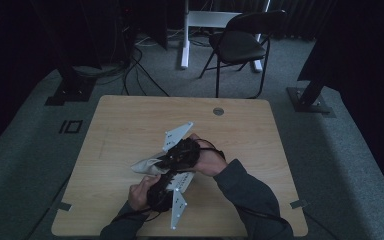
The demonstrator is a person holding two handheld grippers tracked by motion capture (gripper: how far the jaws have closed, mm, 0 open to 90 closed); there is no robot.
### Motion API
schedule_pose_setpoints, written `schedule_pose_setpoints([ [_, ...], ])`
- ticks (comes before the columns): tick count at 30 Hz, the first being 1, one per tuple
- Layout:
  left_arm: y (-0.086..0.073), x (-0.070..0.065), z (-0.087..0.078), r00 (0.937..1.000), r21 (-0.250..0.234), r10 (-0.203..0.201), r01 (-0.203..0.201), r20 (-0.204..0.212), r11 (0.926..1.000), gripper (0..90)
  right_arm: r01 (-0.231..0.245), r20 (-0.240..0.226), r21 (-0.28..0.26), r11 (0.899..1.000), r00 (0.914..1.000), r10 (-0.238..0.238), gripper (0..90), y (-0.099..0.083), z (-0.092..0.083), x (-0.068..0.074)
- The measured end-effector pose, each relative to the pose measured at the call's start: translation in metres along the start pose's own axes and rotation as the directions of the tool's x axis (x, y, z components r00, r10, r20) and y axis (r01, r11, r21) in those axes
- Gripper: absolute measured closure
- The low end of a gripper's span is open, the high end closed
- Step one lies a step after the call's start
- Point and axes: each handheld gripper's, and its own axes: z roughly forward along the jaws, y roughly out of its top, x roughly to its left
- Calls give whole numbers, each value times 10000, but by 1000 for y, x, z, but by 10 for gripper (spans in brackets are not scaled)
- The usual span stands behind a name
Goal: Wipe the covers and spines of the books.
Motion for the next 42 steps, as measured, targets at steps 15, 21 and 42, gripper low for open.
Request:
schedule_pose_setpoints([
  [15, -1, 2, 0, 10000, 40, -53, 53, 5, 10000, 775, -23, -465, -267, 9996, 9989, 11, 832, 6, -1, 6],
  [21, -1, 2, 0, 10000, 24, -80, 80, 1, 10000, 775, -78, -409, -332, 9994, 9991, 65, 832, 6, -1, 5],
  [42, -4, 6, -1, 9979, 5, -620, 620, 189, 9981, 775, -742, 1195, -497, 9960, 9896, 797, 832, -12, -17, -20],
])
